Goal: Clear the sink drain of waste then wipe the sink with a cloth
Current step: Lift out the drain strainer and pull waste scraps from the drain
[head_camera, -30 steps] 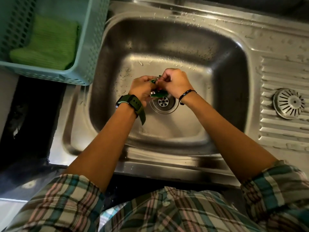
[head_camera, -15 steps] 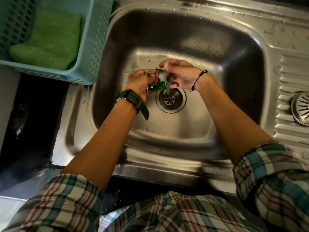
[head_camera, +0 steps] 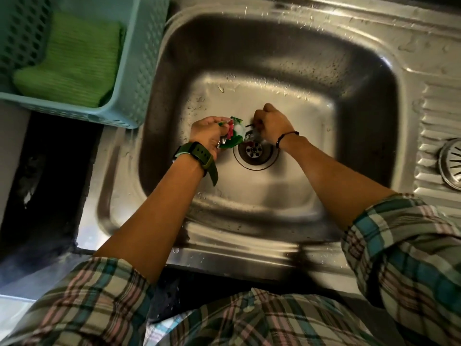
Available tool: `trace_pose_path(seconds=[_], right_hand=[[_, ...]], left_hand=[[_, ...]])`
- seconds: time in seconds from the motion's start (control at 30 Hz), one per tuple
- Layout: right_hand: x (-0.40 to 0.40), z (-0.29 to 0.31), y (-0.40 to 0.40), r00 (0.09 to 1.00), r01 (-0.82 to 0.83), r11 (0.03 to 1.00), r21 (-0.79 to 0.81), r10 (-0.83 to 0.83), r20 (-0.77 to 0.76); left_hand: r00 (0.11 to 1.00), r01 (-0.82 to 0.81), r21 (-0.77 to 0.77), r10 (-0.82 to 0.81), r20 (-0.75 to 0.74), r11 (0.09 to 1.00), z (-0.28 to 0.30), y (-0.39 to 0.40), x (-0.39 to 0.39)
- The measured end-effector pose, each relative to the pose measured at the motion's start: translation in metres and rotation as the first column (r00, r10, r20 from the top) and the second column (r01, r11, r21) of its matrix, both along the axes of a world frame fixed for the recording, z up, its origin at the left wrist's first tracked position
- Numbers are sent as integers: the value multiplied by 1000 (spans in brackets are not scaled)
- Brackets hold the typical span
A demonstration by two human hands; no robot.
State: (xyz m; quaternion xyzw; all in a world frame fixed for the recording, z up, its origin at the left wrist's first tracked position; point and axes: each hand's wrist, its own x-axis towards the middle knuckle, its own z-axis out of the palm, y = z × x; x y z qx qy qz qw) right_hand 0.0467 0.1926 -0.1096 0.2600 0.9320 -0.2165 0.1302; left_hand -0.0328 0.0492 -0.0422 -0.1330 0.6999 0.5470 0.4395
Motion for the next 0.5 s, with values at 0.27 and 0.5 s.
trace_pose_path(seconds=[0.27,0.5], right_hand=[[4,69,-16,787,215,582,-784,-578,-214],[-2,63,-24,830,311,745,-591,-516,-213]], left_hand=[[999,30,69,-27,-42,997,12,8,10],[987,144,158,-131,-95,977,19,11,9]])
